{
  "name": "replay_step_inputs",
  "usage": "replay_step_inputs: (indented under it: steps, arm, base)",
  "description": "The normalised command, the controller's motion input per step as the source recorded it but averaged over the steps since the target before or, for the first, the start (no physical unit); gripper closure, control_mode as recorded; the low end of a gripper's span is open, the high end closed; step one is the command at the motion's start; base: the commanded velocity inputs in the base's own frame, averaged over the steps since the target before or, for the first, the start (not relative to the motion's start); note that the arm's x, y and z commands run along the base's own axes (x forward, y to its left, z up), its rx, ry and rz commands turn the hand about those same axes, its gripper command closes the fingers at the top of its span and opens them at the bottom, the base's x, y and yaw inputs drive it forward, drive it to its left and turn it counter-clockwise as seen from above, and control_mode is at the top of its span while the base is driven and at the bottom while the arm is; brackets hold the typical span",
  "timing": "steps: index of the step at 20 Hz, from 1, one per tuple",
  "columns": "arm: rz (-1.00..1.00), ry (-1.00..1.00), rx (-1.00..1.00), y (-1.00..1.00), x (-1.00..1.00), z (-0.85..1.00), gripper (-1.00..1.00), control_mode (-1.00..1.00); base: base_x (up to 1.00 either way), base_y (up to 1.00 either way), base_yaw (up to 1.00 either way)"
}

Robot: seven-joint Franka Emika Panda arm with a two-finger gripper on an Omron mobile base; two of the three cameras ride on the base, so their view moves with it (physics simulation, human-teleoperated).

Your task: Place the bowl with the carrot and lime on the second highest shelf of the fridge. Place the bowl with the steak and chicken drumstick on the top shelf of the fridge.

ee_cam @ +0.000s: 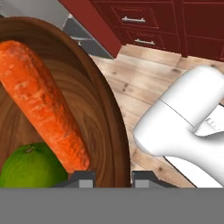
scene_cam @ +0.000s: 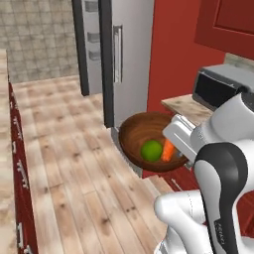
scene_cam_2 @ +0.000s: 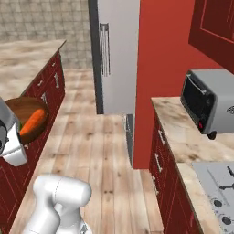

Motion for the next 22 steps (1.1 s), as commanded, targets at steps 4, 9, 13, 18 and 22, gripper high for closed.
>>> replay_step_inputs:
  steps: [4,9,13,18,22]
  arm:
    - [0.00,0.00,0.00,0.00,0.00,0.00,1.00,1.00]
    - [0.00,0.00,0.00,0.00,0.00,0.00,1.00,1.00]
    - [0.00,0.00,0.00,0.00,0.00,0.00,1.00,1.00]
    - [0.00,0.00,0.00,0.00,0.00,0.00,1.00,1.00]
    - [0.00,0.00,0.00,0.00,0.00,0.00,1.00,1.00]
  base:
    - [0.88,0.65,0.03]
    - [0.87,0.75,0.00]
    - [0.88,0.66,0.00]
    - [0.91,0.66,0.00]
    - [0.91,0.69,0.00]
